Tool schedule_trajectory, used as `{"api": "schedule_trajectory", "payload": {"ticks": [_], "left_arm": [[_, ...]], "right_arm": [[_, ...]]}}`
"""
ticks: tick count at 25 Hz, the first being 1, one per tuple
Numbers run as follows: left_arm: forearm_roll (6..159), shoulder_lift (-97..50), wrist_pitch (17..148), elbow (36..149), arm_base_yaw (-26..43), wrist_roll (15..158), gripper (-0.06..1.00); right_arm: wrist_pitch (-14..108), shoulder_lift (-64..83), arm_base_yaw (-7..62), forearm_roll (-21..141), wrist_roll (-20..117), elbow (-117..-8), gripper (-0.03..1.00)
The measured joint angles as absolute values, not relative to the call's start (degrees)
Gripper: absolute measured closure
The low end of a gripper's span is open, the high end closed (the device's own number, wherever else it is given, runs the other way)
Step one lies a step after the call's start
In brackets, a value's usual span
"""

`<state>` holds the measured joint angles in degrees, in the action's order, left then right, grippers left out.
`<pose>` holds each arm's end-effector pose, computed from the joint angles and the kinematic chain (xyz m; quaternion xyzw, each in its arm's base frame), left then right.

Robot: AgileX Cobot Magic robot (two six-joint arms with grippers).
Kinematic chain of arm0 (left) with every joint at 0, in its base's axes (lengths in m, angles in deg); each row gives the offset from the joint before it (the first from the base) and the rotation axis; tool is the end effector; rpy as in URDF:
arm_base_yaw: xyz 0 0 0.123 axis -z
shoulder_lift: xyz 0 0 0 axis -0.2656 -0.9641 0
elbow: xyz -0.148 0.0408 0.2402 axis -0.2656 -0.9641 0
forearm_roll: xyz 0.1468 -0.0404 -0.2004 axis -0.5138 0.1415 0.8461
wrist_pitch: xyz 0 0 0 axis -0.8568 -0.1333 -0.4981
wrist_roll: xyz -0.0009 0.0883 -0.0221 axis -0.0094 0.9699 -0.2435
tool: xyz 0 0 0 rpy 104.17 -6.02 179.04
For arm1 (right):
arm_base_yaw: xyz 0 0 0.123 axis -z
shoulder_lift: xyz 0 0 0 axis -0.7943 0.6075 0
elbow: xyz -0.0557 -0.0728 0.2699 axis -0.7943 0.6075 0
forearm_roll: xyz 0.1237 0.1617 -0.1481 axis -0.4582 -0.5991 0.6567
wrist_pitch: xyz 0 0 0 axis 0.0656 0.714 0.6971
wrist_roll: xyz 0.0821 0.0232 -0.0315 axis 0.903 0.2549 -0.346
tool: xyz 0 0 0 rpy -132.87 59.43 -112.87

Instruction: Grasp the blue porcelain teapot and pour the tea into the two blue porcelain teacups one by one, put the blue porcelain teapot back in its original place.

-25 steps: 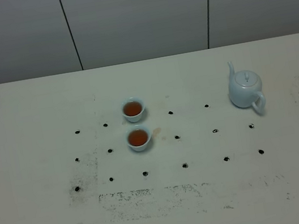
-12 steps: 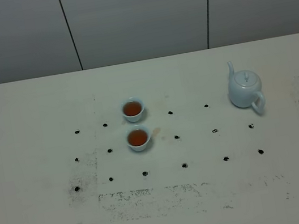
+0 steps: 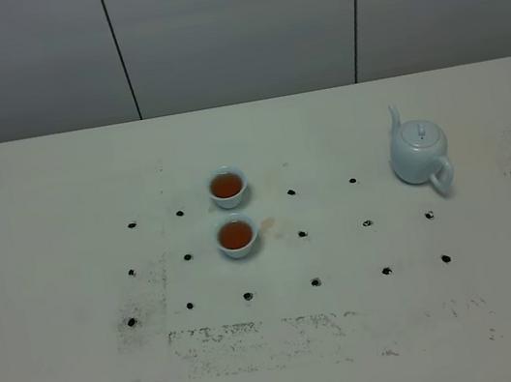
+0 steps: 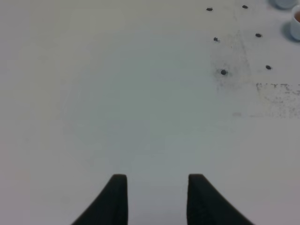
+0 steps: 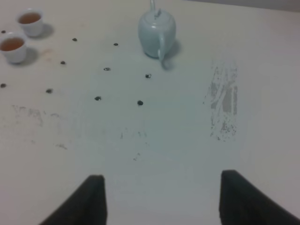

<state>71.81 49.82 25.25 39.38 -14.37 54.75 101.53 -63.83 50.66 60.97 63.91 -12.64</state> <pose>-0.0011 -0.0036 0.2651 0.0222 0.8641 -0.0197 0.5024 -0.0119 0.0090 0.2799 -0.0752 0.8553 0.0326 0.5117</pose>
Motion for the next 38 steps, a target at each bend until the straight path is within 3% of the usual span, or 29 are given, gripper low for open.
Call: {"api": "schedule_trajectory", "payload": {"ticks": [16, 38], "left_arm": [[71.8, 49.8, 25.2, 39.4, -14.4, 54.8, 0.66], [71.8, 49.8, 25.2, 39.4, -14.4, 54.8, 0.66]], "right_arm": [[101.5, -63.8, 50.7, 61.0, 64.0, -12.6, 0.54], [101.5, -63.8, 50.7, 61.0, 64.1, -12.6, 0.74]]}}
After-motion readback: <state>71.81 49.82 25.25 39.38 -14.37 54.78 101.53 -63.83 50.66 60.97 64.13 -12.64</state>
